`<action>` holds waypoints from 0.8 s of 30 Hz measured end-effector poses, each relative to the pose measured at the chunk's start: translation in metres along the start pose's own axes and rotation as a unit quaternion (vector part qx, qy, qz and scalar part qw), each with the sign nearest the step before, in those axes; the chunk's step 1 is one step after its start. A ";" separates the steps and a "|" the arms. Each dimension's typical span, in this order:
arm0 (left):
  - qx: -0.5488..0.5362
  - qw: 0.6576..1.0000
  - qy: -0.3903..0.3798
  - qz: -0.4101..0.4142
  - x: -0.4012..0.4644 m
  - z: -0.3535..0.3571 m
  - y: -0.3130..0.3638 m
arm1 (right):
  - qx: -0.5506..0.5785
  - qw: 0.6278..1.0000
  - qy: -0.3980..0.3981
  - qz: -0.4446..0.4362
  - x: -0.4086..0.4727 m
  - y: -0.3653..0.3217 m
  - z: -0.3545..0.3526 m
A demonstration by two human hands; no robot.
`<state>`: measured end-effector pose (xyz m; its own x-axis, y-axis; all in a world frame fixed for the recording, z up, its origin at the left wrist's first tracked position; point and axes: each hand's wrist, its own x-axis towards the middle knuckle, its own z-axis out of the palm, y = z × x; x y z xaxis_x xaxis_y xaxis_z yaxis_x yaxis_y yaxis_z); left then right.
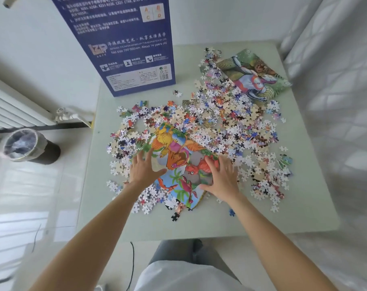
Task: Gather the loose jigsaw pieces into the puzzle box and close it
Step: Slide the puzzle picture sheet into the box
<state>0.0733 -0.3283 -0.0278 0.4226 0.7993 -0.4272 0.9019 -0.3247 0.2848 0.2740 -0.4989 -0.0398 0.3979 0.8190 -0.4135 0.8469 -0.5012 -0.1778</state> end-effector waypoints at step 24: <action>0.069 0.951 0.024 0.299 0.110 -0.038 0.114 | 0.125 0.964 0.233 -0.040 0.140 0.114 -0.124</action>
<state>0.2190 -0.2583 -0.0101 0.8626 0.4717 -0.1829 0.5055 -0.7897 0.3477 0.4698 -0.4071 -0.0073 0.4998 0.8649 0.0460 0.7929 -0.4355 -0.4261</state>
